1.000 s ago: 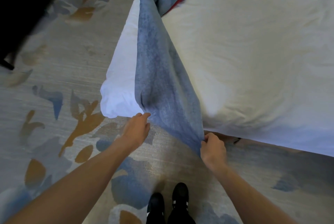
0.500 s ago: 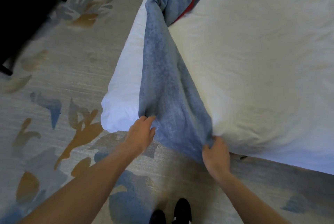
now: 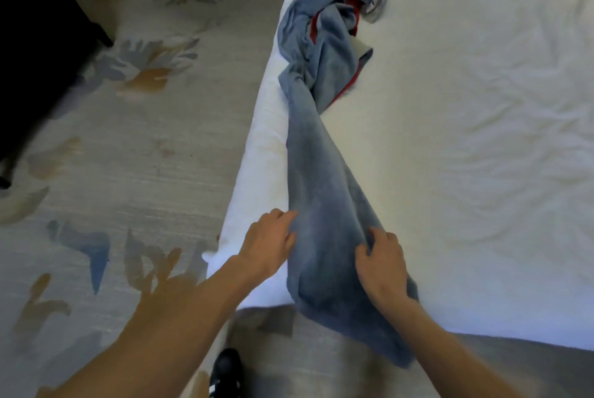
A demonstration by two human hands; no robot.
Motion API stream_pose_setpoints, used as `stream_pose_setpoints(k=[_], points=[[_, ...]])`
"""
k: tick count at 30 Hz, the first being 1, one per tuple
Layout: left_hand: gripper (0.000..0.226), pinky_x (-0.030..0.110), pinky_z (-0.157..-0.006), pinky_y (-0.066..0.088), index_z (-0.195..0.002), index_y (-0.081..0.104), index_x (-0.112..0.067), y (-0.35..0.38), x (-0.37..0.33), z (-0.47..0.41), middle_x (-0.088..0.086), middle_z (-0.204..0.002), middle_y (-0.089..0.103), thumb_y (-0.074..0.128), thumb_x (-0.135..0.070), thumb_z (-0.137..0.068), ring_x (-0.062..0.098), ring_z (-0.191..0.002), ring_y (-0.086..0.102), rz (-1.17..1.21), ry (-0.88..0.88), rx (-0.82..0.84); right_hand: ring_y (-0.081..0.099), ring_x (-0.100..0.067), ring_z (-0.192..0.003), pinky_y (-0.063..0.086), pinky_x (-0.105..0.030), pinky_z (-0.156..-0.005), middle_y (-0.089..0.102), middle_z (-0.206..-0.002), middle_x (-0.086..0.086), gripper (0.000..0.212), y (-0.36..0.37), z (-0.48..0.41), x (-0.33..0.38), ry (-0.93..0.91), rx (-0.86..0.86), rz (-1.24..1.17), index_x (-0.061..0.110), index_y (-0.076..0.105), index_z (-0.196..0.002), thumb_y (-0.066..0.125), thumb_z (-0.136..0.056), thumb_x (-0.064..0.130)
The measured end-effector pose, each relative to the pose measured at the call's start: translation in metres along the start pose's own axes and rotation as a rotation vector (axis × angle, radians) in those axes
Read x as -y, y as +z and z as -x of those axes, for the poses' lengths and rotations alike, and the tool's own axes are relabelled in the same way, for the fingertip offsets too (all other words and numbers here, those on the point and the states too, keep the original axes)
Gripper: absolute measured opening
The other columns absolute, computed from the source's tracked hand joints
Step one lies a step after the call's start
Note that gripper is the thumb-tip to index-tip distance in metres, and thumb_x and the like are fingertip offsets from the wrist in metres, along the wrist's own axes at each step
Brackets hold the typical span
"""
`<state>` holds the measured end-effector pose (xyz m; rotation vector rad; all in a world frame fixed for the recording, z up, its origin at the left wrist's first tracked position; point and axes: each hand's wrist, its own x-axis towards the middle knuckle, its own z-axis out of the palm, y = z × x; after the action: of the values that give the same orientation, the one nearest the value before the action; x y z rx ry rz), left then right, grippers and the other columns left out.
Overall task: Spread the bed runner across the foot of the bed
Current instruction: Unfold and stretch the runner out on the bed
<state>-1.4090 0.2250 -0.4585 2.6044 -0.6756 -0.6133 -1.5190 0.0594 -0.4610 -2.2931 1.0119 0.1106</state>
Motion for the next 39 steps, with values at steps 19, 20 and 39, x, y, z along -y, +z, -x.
stream_pose_setpoints(k=[19,20,39], points=[[0.045,0.039,-0.098,0.039,-0.141,0.036,-0.021,-0.126,0.035,-0.163,0.008,-0.135,0.046,0.044,-0.029,-0.097,0.027,-0.115,0.047,-0.368,0.600,0.075,0.052,-0.032,-0.112,0.041,-0.044,-0.096,0.054,-0.123,-0.014,0.035,0.037,-0.085,0.131,0.271,-0.259,0.011,0.008,0.053,-0.126,0.044,-0.095,0.023],[0.046,0.039,-0.099,0.038,-0.141,0.036,-0.022,-0.129,0.031,-0.174,0.007,-0.136,0.044,0.045,-0.030,-0.096,0.027,-0.116,0.047,-0.382,0.635,0.075,0.052,-0.031,-0.109,0.041,-0.044,-0.095,0.055,-0.121,-0.013,0.033,0.037,-0.092,0.134,0.277,-0.277,0.006,0.009,0.055,-0.122,0.043,-0.095,0.024],[0.028,0.036,-0.093,0.041,-0.122,0.058,-0.020,-0.114,-0.054,-0.360,0.002,-0.123,0.058,0.048,-0.024,-0.097,0.023,-0.108,0.054,-0.528,1.118,0.376,0.048,-0.024,-0.111,0.037,-0.035,-0.095,0.053,-0.121,-0.005,0.042,0.039,-0.195,0.134,0.530,-0.210,0.038,0.022,0.052,-0.126,0.058,-0.090,0.043]])
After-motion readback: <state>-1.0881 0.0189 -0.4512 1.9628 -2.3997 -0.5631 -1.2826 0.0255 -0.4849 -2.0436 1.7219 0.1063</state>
